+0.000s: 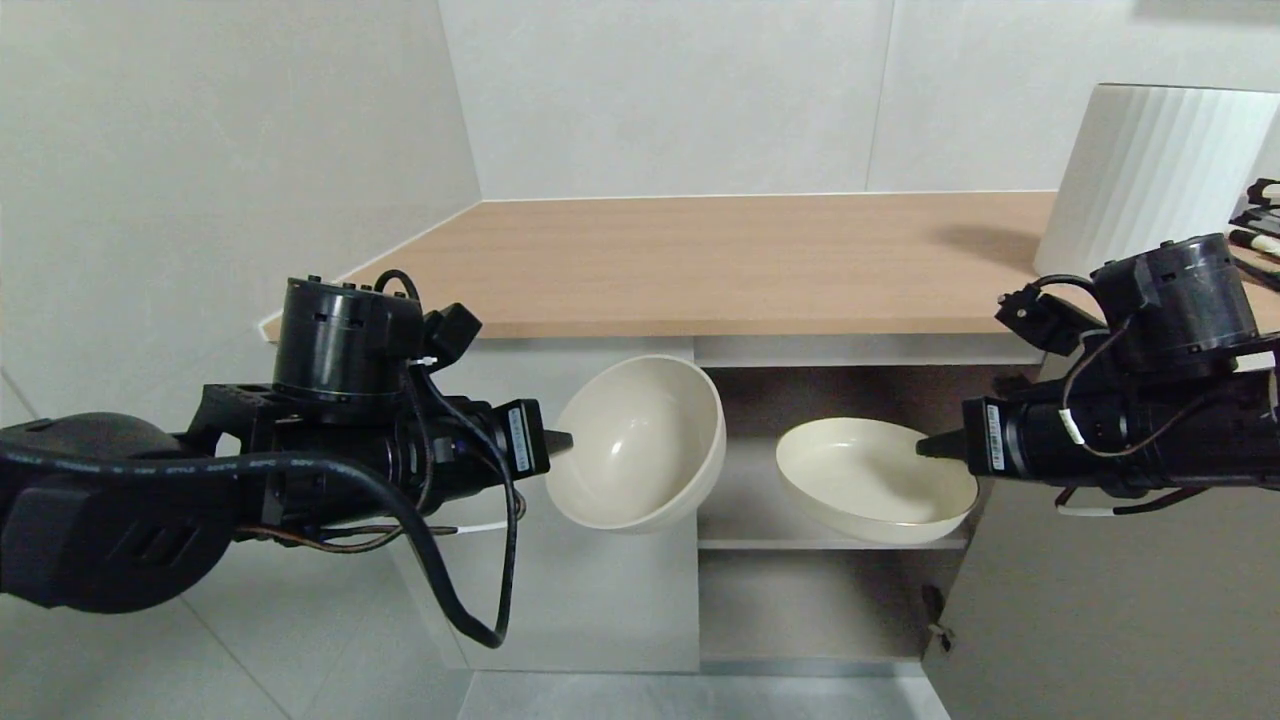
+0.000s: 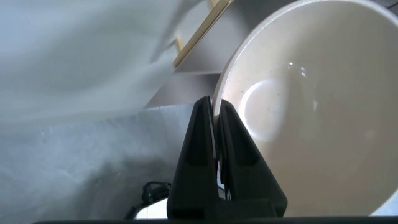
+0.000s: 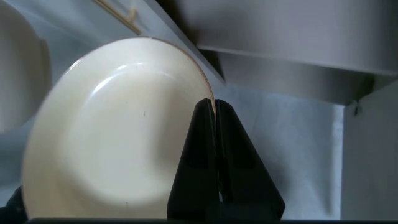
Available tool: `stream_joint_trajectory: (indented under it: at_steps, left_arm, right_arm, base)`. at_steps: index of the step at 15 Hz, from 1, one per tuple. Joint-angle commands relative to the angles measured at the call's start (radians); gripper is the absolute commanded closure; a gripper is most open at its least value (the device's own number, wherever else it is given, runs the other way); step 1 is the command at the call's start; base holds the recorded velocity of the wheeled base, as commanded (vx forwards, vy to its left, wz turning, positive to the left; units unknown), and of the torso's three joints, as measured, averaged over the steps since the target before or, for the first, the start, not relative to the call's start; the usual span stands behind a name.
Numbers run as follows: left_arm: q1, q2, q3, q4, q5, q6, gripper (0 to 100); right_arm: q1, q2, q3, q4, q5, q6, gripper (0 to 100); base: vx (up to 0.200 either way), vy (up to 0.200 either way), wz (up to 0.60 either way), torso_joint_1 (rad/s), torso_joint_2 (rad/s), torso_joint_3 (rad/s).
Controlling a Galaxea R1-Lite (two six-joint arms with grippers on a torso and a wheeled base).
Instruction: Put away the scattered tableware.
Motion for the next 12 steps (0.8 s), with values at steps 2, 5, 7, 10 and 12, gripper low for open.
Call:
stream_joint_trajectory:
  at_steps: [2, 5, 7, 10, 12]
  left_arm:
    - [0.0, 0.001, 0.0, -0.001, 0.0, 0.001, 100]
    - [0.0, 0.001, 0.0, -0.001, -0.001, 0.001, 100]
    - [0.0, 0.001, 0.0, -0.001, -0.001, 0.001, 100]
    - [0.0, 0.001, 0.0, -0.001, -0.003, 0.003, 100]
    - [-0.008, 0.017, 0.006, 0.0, -0.003, 0.027, 100]
  right_arm:
    - [0.0, 0.006, 0.001, -0.007, 0.001, 0.0, 100]
    - [0.0, 0.014, 0.003, -0.007, 0.001, 0.0, 100]
    - [0.0, 0.029, 0.003, -0.009, 0.001, 0.0, 100]
    - [0.0, 0.052, 0.001, -0.01, 0.001, -0.017, 100]
    - [0.002, 0.174, 0.0, -0.012, -0.07, -0.065, 100]
  base:
    - [0.0, 0.0, 0.0, -0.1, 0.45, 0.344]
    - [0.0, 0.0, 0.0, -0.035, 0.2, 0.133]
    - [0.0, 0.0, 0.0, 0.0, 0.0, 0.0]
    - [0.0, 0.0, 0.0, 0.0, 0.0, 0.0]
    - [0.0, 0.0, 0.0, 0.0, 0.0, 0.0]
